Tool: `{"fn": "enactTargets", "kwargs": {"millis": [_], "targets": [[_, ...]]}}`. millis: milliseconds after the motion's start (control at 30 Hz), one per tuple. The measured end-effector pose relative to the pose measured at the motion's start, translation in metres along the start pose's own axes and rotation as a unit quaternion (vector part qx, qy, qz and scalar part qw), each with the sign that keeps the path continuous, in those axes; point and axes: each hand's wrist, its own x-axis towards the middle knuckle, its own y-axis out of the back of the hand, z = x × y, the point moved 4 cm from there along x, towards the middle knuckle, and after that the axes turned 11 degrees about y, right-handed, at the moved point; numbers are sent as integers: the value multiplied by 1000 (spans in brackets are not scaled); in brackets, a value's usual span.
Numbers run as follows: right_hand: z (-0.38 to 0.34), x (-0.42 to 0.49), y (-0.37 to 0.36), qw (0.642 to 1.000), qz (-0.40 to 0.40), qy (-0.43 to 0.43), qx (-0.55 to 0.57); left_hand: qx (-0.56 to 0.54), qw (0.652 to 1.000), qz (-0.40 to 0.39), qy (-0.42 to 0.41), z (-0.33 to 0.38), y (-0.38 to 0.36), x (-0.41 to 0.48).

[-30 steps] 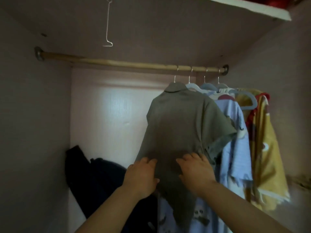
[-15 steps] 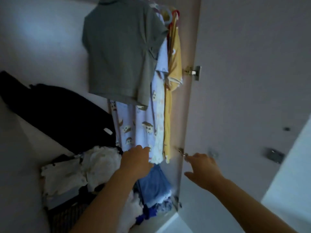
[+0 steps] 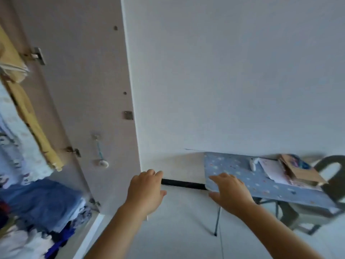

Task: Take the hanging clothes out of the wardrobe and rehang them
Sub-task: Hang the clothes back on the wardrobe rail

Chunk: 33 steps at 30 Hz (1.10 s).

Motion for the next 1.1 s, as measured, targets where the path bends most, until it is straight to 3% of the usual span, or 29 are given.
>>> {"fn": "enactTargets", "kwargs": {"millis": [167, 367, 733, 900, 1100], "targets": [[106, -178, 18, 988, 1, -152, -10, -25, 987, -41, -152, 171, -22, -73], [186, -392, 43, 942, 30, -333, 5, -24, 935, -92, -341, 361, -31, -182], [237, -668, 66, 789, 85, -608, 17, 14, 782, -119, -612, 612, -45, -374], [255, -746, 71, 719, 91, -689, 21, 27, 705, -129, -697, 697, -54, -440], [281, -824, 74, 647, 119, -753, 15, 34, 636, -122, -761, 784, -59, -508]]}}
